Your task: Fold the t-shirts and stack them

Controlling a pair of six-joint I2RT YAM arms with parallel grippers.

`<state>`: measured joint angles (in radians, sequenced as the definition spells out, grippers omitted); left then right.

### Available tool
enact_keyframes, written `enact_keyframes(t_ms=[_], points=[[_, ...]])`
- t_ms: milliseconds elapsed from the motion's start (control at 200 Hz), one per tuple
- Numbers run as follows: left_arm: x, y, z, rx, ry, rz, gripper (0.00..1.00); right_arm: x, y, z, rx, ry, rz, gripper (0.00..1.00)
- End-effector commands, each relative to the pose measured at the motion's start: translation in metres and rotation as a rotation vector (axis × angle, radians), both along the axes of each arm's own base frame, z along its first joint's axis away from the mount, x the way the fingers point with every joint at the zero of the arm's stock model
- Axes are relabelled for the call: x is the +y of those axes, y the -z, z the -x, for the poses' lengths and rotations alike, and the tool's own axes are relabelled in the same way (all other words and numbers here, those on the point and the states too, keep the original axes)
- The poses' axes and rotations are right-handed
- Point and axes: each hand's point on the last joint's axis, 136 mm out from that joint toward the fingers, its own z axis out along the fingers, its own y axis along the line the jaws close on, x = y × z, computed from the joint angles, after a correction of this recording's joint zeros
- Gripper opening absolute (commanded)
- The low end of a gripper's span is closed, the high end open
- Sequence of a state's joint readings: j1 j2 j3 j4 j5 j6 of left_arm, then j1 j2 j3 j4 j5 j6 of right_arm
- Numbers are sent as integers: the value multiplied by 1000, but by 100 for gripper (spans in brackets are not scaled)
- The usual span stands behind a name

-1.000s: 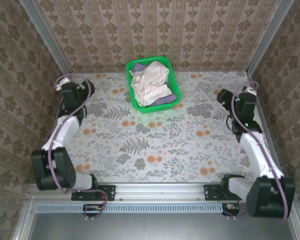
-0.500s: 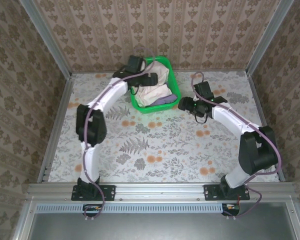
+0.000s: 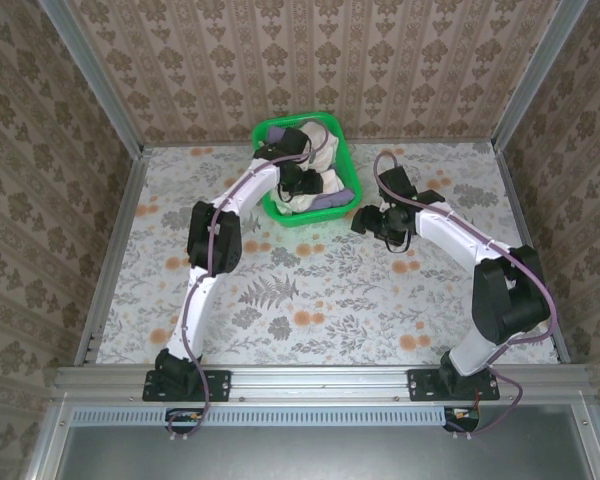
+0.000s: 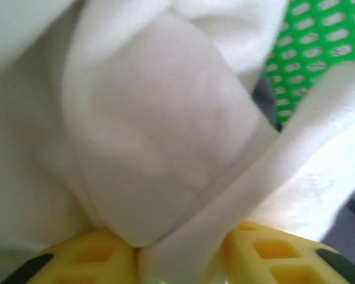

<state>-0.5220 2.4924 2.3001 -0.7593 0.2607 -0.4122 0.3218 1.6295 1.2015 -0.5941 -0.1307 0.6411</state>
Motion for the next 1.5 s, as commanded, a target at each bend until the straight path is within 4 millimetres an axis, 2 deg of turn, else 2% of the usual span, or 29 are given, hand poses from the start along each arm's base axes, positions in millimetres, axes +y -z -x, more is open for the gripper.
enact_keyframes(t_ms=[0, 55, 155, 235, 305, 380, 470, 510, 605, 730, 860, 1015, 1150, 1215, 1275, 1345, 1355, 1490], points=[[-15, -29, 2, -13, 35, 91, 22, -10, -18, 5, -15, 54, 37, 71], [-15, -44, 0, -45, 39, 101, 10, -11, -20, 4, -30, 65, 35, 71], [-11, -81, -8, -142, 20, 98, 0, -9, -18, 1, -57, 52, 30, 72], [-3, -113, -13, -223, -13, 84, 0, -6, -13, 4, -56, 16, 21, 71], [3, -146, -12, -291, -48, 77, 0, -6, -7, 14, -30, 0, 19, 71], [5, -181, -6, -387, -47, 54, 0, -3, 2, 29, -6, -13, -7, 71], [9, -234, 4, -526, -49, 48, 0, -3, 7, 45, -10, -36, -30, 71], [9, -256, 9, -582, -48, 56, 0, -4, 4, 43, -45, -54, -26, 72], [15, -320, 31, -729, -41, 86, 0, -14, 5, 43, -63, -31, 12, 73], [34, -396, 72, -964, -42, 72, 0, -13, 2, 21, -114, 84, -44, 74], [86, -472, 120, -1205, -155, 126, 0, -11, -12, -8, -152, 145, -49, 74], [161, -534, 180, -1400, -316, 201, 0, -17, -25, -50, -193, 182, 20, 76], [215, -570, 225, -1498, -409, 215, 0, -14, -31, -84, -217, 203, 22, 76], [234, -575, 233, -1523, -445, 177, 0, -8, -30, -97, -218, 194, 16, 76], [251, -571, 230, -1494, -495, 123, 0, -5, -24, -106, -194, 186, 28, 76], [264, -556, 218, -1422, -524, 94, 0, -5, -15, -115, -174, 187, 51, 75], [270, -554, 215, -1414, -541, 80, 0, -5, -14, -116, -172, 190, 54, 75], [292, -511, 183, -1244, -591, 54, 0, -4, 7, -131, -136, 194, 85, 70]])
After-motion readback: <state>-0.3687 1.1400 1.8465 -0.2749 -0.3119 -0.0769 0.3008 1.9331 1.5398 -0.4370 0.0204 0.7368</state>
